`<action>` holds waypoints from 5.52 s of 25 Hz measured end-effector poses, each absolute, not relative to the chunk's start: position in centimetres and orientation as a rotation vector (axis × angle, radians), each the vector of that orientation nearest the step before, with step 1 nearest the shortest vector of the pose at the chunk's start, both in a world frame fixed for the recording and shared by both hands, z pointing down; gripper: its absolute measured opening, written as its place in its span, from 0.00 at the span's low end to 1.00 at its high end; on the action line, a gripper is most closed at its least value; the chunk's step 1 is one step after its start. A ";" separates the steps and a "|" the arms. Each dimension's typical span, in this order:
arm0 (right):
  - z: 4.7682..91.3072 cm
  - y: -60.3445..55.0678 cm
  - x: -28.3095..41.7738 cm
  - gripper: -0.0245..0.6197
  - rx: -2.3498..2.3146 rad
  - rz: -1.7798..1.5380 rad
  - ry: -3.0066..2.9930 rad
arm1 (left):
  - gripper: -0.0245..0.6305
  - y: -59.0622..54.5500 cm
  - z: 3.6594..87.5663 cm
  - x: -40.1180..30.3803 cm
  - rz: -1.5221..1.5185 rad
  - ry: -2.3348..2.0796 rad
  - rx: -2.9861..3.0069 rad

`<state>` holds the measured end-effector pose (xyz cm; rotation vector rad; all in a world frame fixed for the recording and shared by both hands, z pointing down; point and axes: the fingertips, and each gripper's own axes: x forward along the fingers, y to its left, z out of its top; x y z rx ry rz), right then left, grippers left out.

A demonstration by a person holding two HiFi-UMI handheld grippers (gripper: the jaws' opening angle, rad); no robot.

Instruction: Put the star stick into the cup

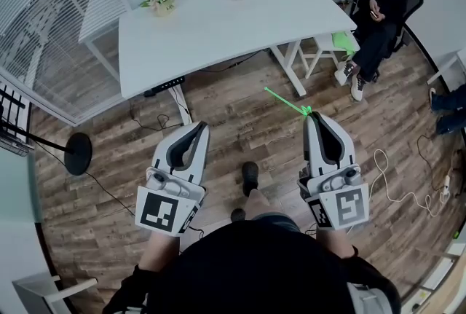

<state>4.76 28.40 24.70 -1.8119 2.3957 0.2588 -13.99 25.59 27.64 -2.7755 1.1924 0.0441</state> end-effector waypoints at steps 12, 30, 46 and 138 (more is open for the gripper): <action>24.1 21.5 6.1 0.07 -1.801 0.277 2.388 | 0.06 19.0 27.3 -12.5 0.041 1.178 -2.770; 23.0 11.3 8.5 0.07 -1.772 0.285 2.383 | 0.06 9.2 26.3 -10.4 0.020 1.207 -2.745; 23.7 2.4 11.5 0.07 -1.727 0.243 2.419 | 0.06 1.1 26.7 -7.4 0.005 1.270 -2.737; 26.0 -28.2 14.4 0.07 -1.897 0.183 2.359 | 0.06 -33.3 29.1 -4.1 -0.030 1.163 -2.851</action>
